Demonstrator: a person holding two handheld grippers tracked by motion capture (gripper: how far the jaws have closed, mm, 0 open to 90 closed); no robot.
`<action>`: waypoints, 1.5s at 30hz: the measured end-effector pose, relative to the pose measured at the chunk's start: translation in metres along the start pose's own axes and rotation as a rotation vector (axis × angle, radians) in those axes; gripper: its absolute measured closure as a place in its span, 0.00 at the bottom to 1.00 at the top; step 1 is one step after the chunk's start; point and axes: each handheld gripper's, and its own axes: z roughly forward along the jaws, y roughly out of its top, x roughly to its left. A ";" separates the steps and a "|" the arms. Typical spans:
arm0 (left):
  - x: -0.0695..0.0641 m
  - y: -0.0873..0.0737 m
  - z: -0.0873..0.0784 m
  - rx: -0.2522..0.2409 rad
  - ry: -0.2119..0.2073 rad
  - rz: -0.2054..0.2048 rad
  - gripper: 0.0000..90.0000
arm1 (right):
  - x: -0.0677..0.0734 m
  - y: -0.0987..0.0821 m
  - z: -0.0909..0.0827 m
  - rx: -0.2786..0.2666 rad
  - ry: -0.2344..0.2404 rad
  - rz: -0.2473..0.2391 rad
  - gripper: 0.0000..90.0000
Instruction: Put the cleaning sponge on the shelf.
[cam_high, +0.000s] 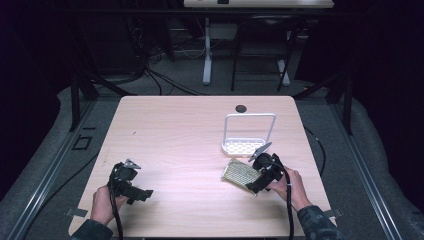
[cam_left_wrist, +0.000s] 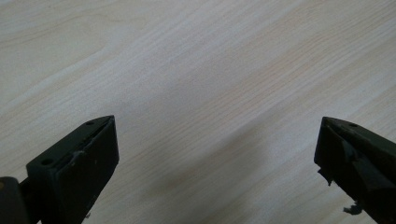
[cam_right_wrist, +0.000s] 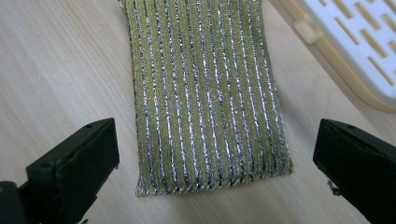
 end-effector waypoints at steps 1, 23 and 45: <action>0.000 0.000 0.000 0.001 0.000 0.001 0.00 | 0.000 0.001 0.002 0.007 -0.007 -0.003 0.00; -0.001 0.000 0.000 0.007 -0.003 0.006 0.00 | 0.003 0.015 0.031 0.120 0.013 -0.076 0.06; -0.001 0.000 0.000 0.007 -0.002 0.004 0.00 | 0.008 0.014 0.025 0.099 -0.013 -0.077 0.30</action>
